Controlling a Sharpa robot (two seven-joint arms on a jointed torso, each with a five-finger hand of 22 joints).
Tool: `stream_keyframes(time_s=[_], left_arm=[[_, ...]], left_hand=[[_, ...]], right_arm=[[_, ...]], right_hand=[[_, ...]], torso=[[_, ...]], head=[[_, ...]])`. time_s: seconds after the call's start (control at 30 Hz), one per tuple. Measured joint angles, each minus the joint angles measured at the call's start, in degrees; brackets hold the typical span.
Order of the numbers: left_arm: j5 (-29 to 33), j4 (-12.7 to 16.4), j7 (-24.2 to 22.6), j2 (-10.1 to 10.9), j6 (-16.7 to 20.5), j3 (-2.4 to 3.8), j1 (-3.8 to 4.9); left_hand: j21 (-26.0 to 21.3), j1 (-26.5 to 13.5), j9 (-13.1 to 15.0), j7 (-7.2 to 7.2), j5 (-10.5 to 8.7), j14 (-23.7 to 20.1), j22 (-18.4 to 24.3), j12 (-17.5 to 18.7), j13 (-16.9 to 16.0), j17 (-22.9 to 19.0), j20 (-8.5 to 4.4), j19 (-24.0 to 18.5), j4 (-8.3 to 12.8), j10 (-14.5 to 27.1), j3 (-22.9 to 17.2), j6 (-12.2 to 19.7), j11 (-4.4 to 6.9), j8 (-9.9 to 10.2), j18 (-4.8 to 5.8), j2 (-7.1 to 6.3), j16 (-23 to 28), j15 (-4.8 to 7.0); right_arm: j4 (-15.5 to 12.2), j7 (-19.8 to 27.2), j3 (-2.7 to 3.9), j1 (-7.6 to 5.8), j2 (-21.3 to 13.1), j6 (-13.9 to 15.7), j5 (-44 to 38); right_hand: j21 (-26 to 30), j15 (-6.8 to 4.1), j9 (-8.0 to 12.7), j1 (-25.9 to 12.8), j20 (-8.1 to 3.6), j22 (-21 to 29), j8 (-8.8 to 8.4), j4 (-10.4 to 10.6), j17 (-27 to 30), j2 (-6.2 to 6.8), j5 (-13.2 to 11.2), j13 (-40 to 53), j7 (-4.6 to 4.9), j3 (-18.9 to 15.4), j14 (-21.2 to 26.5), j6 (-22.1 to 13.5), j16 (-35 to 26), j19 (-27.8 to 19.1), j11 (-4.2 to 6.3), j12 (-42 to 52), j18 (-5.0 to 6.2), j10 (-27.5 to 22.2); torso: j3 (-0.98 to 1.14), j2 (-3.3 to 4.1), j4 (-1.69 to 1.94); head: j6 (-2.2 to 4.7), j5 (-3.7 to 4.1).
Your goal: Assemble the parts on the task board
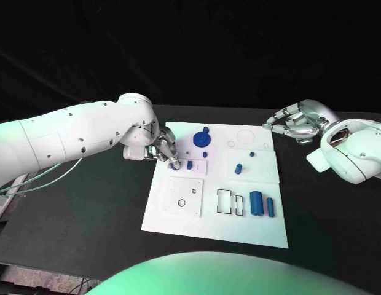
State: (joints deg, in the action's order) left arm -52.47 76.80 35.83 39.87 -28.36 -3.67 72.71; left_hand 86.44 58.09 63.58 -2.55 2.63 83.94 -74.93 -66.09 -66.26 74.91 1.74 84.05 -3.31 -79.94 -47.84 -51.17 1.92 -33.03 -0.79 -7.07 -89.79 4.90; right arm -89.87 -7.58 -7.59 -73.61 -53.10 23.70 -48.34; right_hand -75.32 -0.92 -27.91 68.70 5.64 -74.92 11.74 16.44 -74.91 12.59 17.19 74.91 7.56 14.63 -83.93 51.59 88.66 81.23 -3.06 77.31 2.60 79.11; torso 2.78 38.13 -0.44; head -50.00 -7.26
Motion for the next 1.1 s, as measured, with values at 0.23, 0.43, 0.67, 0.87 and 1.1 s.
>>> stream_keyframes(time_s=[0.23,0.43,0.67,0.87,1.1], left_arm=[[0.64,0.15,0.0,0.0,-0.05,0.14,0.07],[0.9,0.08,-0.01,-0.06,-0.04,0.17,0.12],[0.48,-0.13,0.2,-0.23,-0.03,0.17,0.14],[-0.26,-0.58,0.54,-0.61,-0.12,0.12,0.15],[-1.03,-1.03,0.73,-1.2,-0.13,0.0,0.21]], left_hand=[[0.0,0.0,0.07,-0.01,0.0,0.0,0.0,-0.46,-0.36,0.0,0.0,0.0,0.0,-0.39,0.0,0.0,0.08,0.0,0.0,0.0,0.0,0.0],[0.0,0.0,0.07,-0.09,0.0,0.0,0.01,-0.46,-0.49,0.0,0.0,0.0,0.0,-0.38,0.0,0.07,0.09,0.0,0.0,0.0,0.0,0.0],[0.0,0.37,0.16,-0.11,0.0,0.0,0.01,-0.69,-0.59,0.0,0.0,0.0,0.0,-0.37,0.01,0.08,0.1,0.0,0.0,0.06,0.0,0.0],[0.0,0.44,0.16,-0.13,0.22,0.0,0.01,-0.69,-0.59,0.0,0.0,0.0,0.01,-0.36,0.01,0.09,0.1,0.01,0.0,-0.01,0.0,0.0],[0.0,0.44,0.17,-0.11,0.23,0.0,0.01,-0.69,-0.59,0.0,0.0,0.0,0.01,-0.36,0.01,-0.14,0.1,0.01,0.0,-0.01,0.0,0.0]], right_arm=[[0.0,0.0,0.0,0.0,-0.02,0.0,-0.01],[-0.02,-0.01,0.0,0.0,-0.03,0.0,-0.02],[-0.01,-0.01,0.0,0.0,0.01,0.0,-0.03],[0.0,-0.02,0.0,0.0,0.02,0.0,-0.03],[0.01,-0.02,0.0,0.01,0.07,0.0,-0.04]], right_hand=[[0.0,0.0,0.0,0.0,0.0,0.0,0.0,0.0,0.0,0.0,0.0,0.0,0.0,0.0,0.0,0.0,0.0,0.0,0.0,0.0,0.0,0.0],[0.0,0.0,0.01,0.0,0.0,0.01,0.0,0.0,0.0,0.0,0.0,0.0,0.0,0.0,0.0,0.0,0.0,0.0,0.0,0.0,0.0,0.0],[0.0,0.0,0.01,0.0,0.0,0.01,0.0,0.0,0.0,0.0,0.0,0.0,0.0,0.0,0.0,0.0,0.0,0.0,0.0,0.0,-0.01,0.0],[0.0,0.0,0.01,0.0,0.0,0.02,0.0,0.0,0.01,0.0,0.0,0.0,0.0,0.0,0.0,0.0,0.0,0.0,0.0,0.0,0.0,0.0],[0.0,0.0,0.02,0.0,0.0,0.0,0.0,0.0,0.01,0.0,0.0,0.0,0.0,0.0,0.0,0.0,0.0,0.0,0.0,0.0,0.0,0.0]], torso=[[0.04,0.01,-0.04],[0.05,0.02,0.0],[0.04,-0.01,0.03],[0.02,-0.01,0.02],[-0.02,-0.01,0.02]], head=[[0.0,0.03],[0.0,0.09],[0.0,0.04],[0.0,-0.03],[0.0,-0.04]])
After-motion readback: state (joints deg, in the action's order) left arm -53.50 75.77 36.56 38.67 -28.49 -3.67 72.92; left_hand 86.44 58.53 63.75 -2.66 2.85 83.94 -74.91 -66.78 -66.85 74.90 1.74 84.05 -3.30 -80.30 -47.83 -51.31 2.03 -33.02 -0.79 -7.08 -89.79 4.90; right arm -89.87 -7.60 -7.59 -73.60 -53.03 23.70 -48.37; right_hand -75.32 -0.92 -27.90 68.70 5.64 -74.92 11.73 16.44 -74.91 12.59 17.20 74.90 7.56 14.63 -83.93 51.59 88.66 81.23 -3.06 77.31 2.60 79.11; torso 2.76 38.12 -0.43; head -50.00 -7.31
